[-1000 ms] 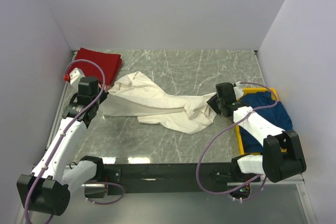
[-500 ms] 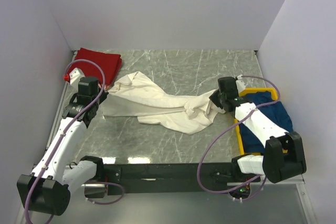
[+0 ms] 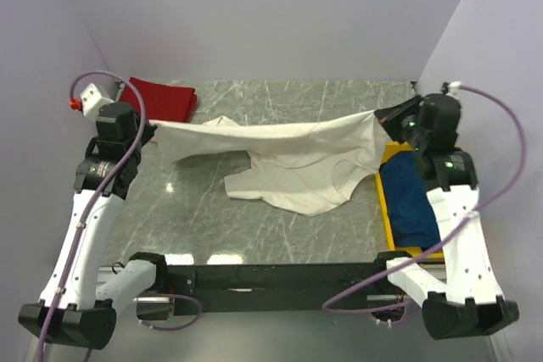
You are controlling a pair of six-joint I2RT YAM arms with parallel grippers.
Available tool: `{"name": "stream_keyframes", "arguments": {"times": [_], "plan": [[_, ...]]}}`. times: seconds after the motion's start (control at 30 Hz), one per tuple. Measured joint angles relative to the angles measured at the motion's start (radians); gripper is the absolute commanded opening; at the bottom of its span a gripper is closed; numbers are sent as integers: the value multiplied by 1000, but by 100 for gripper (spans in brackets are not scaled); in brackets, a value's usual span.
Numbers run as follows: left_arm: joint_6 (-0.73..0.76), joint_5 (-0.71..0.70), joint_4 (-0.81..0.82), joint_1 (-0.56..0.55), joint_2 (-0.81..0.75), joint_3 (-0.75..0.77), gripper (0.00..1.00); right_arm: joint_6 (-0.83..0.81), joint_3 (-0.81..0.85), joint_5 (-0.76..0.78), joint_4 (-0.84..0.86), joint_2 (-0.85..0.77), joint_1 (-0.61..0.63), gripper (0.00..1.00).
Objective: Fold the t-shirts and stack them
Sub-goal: Flatten the tshirt out
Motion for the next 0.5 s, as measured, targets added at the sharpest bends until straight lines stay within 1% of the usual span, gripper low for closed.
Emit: {"name": "stream_keyframes", "arguments": {"times": [0.27, 0.5], "plan": [[22, -6, -105, 1, -68, 240, 0, -32, 325, -61, -184, -71, -78, 0], [29, 20, -134, 1, -132, 445, 0, -51, 598, -67, -278, -87, -83, 0]]}}
